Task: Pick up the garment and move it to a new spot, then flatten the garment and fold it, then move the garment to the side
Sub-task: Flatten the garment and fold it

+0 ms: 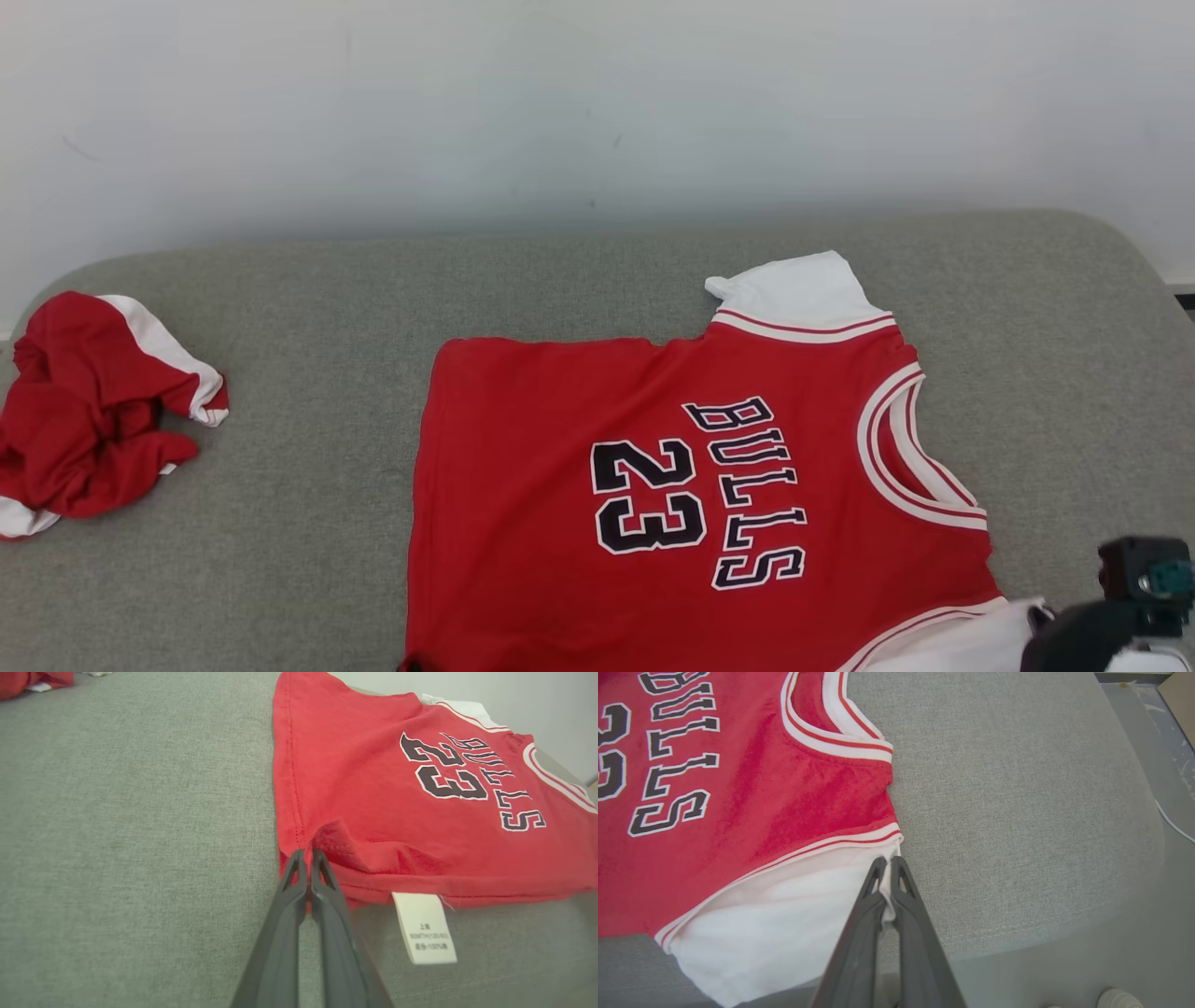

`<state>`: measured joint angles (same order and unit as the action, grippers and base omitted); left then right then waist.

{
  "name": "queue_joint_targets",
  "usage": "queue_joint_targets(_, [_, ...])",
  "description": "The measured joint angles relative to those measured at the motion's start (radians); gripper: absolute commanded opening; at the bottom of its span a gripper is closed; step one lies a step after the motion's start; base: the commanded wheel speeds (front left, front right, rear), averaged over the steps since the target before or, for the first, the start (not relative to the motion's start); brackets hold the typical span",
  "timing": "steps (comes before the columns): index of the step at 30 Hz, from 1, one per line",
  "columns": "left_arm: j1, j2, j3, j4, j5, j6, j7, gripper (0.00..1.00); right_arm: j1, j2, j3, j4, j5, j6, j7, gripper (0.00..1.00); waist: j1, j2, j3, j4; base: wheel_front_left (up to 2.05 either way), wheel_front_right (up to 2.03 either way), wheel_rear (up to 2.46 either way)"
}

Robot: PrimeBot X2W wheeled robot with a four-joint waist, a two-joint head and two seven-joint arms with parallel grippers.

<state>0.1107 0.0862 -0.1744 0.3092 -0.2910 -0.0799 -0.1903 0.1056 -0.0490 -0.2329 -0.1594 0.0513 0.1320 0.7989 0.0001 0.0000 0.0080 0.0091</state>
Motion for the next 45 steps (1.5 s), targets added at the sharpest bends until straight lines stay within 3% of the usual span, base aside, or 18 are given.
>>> queue_joint_targets(9, [-0.125,-0.006,-0.016,-0.009,-0.021,-0.007,0.079,0.00,-0.186,-0.023,0.034,0.100,-0.015,0.000,-0.085,0.00,0.0000,0.0000,0.037,0.007,0.00,0.00,0.00])
queue_joint_targets(15, [-0.213,-0.011,-0.016,0.042,-0.025,0.030,0.128,0.00,-0.294,-0.041,0.047,0.204,-0.021,0.000,-0.172,0.00,0.0001,0.0001,0.063,0.008,0.00,0.00,0.00])
queue_joint_targets(22, [-0.316,-0.016,-0.005,0.107,-0.025,0.072,0.115,0.00,-0.374,-0.059,0.060,0.289,-0.044,0.000,-0.255,0.00,0.0001,0.0001,0.088,0.008,0.00,0.00,0.00])
queue_joint_targets(34, [-0.402,-0.013,-0.007,0.198,-0.025,0.075,0.081,0.00,-0.460,-0.073,0.079,0.374,-0.035,0.000,-0.327,0.00,0.0000,0.0001,0.123,0.000,0.00,0.00,0.00])
queue_joint_targets(35, [-0.402,-0.013,-0.007,0.198,-0.025,0.075,0.081,0.09,-0.460,-0.073,0.079,0.374,-0.035,0.000,-0.327,0.00,0.0000,0.0001,0.123,0.000,0.00,0.00,0.00])
queue_joint_targets(36, [-0.408,-0.013,-0.008,0.204,-0.025,0.076,0.075,0.42,-0.464,-0.072,0.078,0.382,-0.034,0.000,-0.335,0.00,0.0000,0.0001,0.124,0.000,0.00,0.00,0.00])
queue_joint_targets(37, [-0.414,-0.013,-0.009,0.210,-0.025,0.076,0.074,1.00,-0.471,-0.070,0.076,0.391,-0.033,0.000,-0.343,0.18,0.0000,0.0001,0.126,0.001,0.00,0.00,0.00])
queue_joint_targets(38, [-0.418,-0.013,-0.010,0.216,-0.025,0.077,0.069,1.00,-0.478,-0.065,0.073,0.399,-0.030,0.000,-0.351,1.00,0.0000,0.0001,0.128,0.001,0.00,0.00,0.00])
queue_joint_targets(45, [-0.430,-0.015,-0.027,0.242,-0.021,0.081,0.026,1.00,-0.497,-0.050,0.079,0.423,-0.007,0.000,-0.405,1.00,0.0000,0.0001,0.125,0.003,0.00,0.00,0.00])
